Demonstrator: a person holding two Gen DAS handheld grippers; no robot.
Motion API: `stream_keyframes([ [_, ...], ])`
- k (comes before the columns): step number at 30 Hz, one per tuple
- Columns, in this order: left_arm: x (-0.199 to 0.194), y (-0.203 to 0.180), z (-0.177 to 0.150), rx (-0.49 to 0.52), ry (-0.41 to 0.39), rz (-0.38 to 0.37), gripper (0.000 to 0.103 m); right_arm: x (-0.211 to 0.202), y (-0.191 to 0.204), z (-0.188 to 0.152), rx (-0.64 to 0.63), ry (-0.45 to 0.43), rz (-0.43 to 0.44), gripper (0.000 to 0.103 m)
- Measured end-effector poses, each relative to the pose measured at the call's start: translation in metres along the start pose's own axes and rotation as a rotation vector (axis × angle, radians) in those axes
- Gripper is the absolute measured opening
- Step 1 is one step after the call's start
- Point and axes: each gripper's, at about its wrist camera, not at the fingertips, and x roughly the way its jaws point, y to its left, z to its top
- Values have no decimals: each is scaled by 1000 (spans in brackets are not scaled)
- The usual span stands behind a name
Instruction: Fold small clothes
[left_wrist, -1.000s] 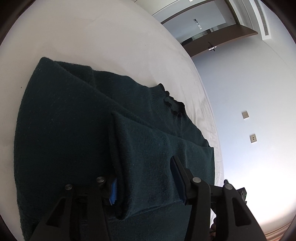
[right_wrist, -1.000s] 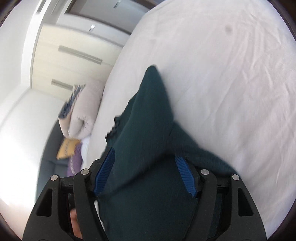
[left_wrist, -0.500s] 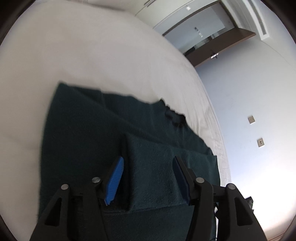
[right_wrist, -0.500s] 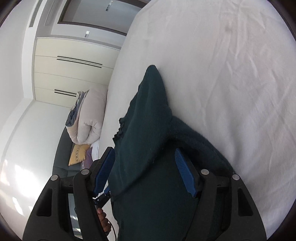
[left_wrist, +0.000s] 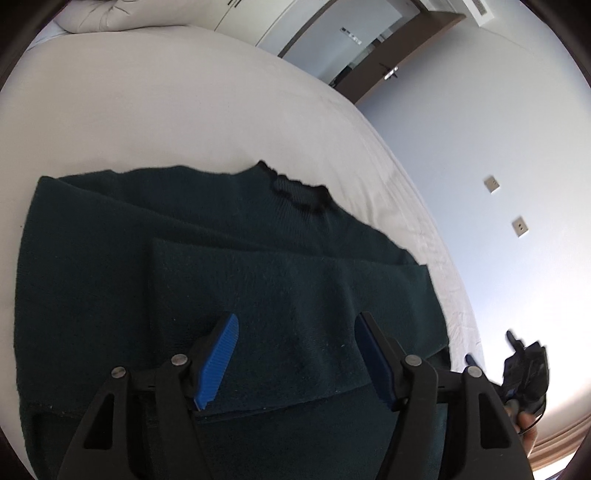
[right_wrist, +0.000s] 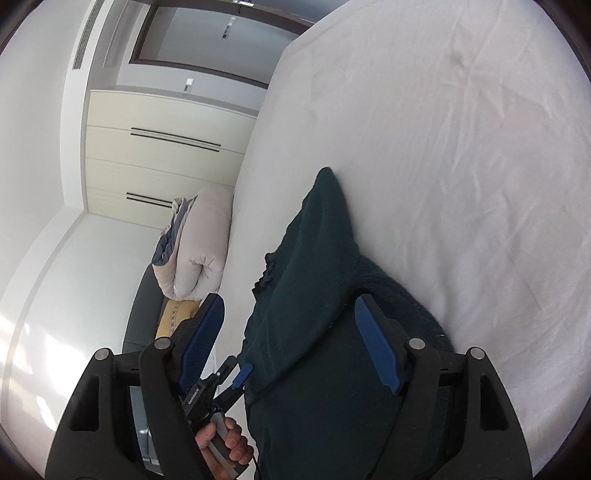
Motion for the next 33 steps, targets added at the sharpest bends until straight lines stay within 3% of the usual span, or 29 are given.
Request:
stream_keyframes([
  [4, 8, 3, -3, 34, 10, 47, 60, 31, 16, 3, -49, 60, 1, 73],
  [10, 5, 27, 3, 1, 9, 63, 30, 82, 27, 14, -85, 135, -26, 73],
  [14, 12, 34, 3, 21, 10, 93, 12, 116, 10, 30, -88, 160, -73, 72],
  [16, 12, 46, 3, -18, 3, 74, 6, 121, -4, 40, -61, 151, -24, 72],
  [19, 13, 63, 3, -79, -4, -8, 6, 110, -12, 48, -32, 125, -3, 72],
  [25, 13, 53, 1, -32, -26, 32, 6, 89, -4, 57, -29, 74, -9, 72],
  [29, 15, 51, 0, -27, -32, 33, 6, 116, 9, 69, -72, 121, -20, 72],
  [32, 16, 48, 0, -13, -40, 46, 6, 146, -10, 74, -21, 175, -37, 72],
  [33, 16, 48, 0, -13, -40, 46, 6, 146, -14, 72, -23, 156, -15, 72],
])
